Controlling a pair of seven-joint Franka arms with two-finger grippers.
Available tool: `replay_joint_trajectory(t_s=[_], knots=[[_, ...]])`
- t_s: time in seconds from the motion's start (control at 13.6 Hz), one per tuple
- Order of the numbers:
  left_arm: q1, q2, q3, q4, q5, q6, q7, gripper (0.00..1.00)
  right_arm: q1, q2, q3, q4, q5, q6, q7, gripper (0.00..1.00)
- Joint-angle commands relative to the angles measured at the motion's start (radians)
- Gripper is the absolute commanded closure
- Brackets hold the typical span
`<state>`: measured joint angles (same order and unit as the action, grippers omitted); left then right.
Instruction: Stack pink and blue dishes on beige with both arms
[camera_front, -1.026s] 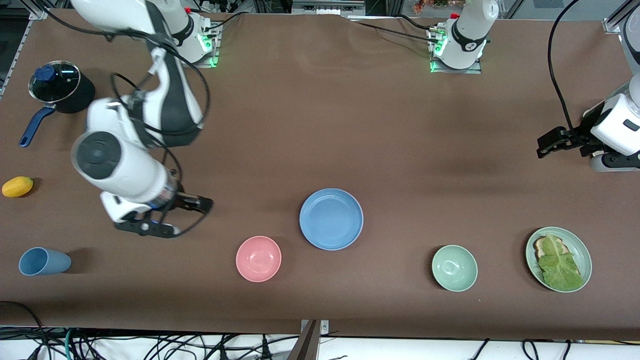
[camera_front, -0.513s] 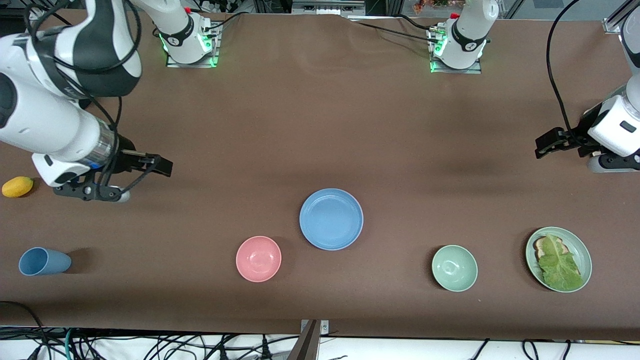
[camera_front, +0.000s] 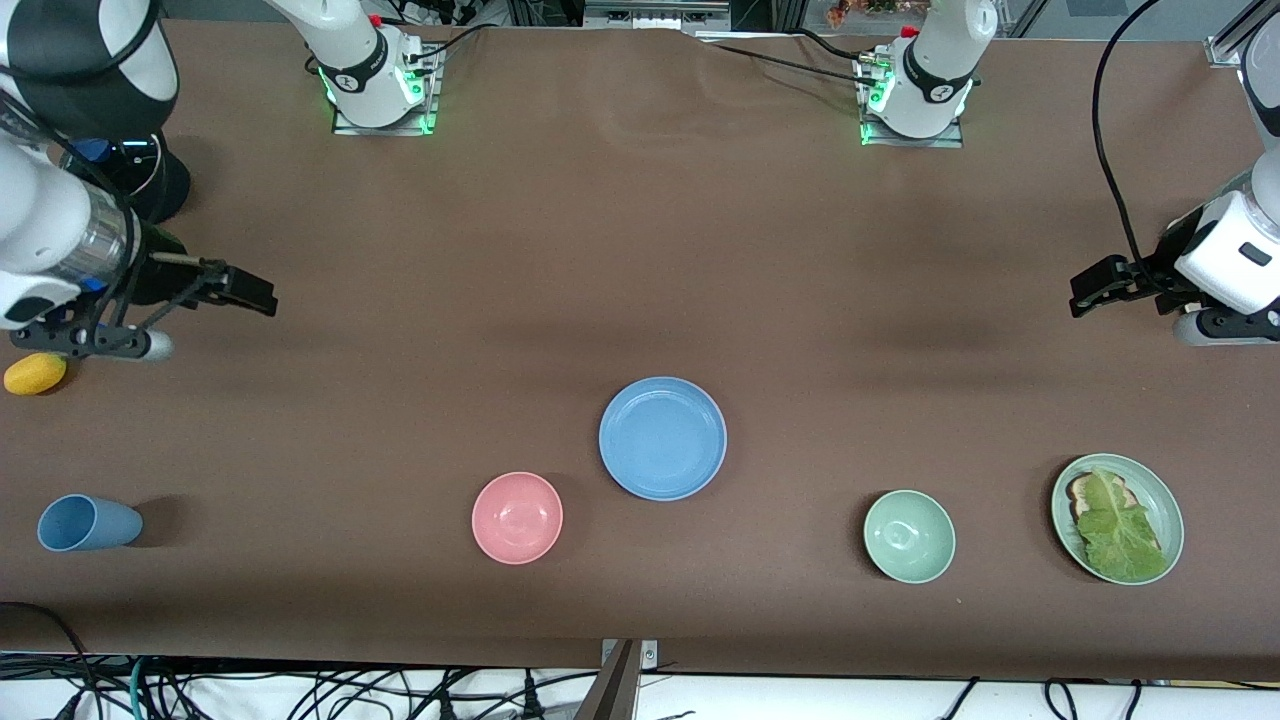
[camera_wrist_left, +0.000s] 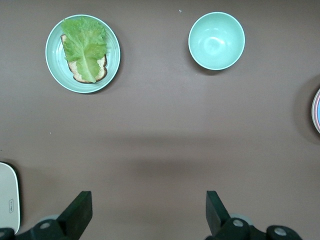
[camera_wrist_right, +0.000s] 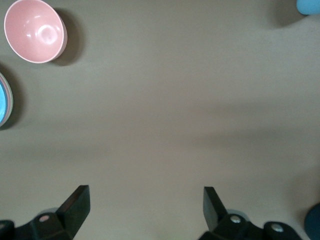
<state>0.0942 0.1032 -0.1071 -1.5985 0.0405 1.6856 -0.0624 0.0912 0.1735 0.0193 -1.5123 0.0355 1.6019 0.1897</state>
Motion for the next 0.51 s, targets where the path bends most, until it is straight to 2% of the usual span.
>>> replay_joint_trajectory(t_s=[0.0, 0.44], knots=[[-0.005, -0.002, 0.003, -0.001, 0.019, -0.003, 0.004, 0.0, -0.039, -0.066, 0.044, -0.062, -0.026, 0.012, -0.054, 0.0], [-0.007, -0.002, 0.001, -0.005, 0.019, -0.003, 0.001, 0.0, -0.044, -0.048, 0.028, -0.017, -0.046, 0.016, -0.069, 0.0]])
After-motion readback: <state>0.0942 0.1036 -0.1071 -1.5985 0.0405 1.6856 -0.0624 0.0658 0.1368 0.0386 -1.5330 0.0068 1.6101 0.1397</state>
